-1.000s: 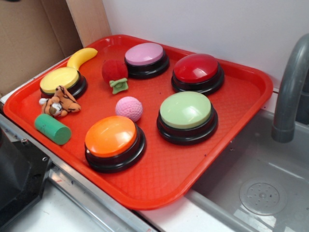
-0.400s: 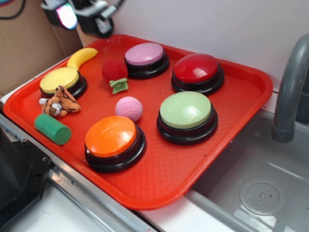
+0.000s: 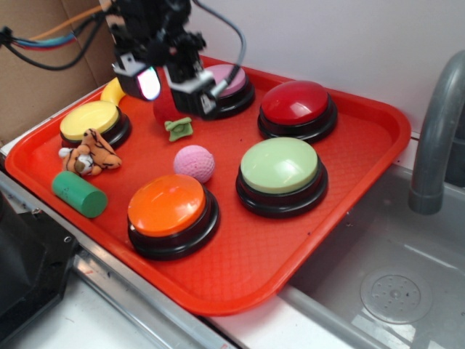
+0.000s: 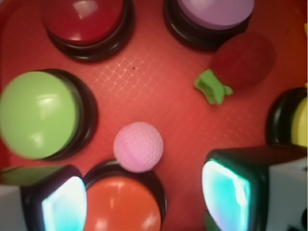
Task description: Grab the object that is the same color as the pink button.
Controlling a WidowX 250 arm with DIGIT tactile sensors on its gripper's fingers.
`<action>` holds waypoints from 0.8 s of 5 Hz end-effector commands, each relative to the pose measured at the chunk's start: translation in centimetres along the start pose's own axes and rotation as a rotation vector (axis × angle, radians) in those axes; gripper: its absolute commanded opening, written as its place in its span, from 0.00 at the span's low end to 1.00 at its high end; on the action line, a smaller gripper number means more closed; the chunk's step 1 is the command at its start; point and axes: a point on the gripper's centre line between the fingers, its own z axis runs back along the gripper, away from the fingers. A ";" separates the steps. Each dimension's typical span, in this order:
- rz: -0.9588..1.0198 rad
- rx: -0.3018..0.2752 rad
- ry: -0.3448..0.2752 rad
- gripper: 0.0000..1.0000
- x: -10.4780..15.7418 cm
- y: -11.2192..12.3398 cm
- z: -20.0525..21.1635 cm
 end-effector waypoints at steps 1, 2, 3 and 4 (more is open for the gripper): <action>0.058 -0.039 0.016 1.00 0.0 0.8 -3.5; 0.063 -0.065 0.040 1.00 -0.2 0.9 -4.8; 0.059 -0.091 0.070 1.00 -0.1 0.9 -6.0; 0.080 -0.098 0.051 0.33 0.0 1.2 -6.4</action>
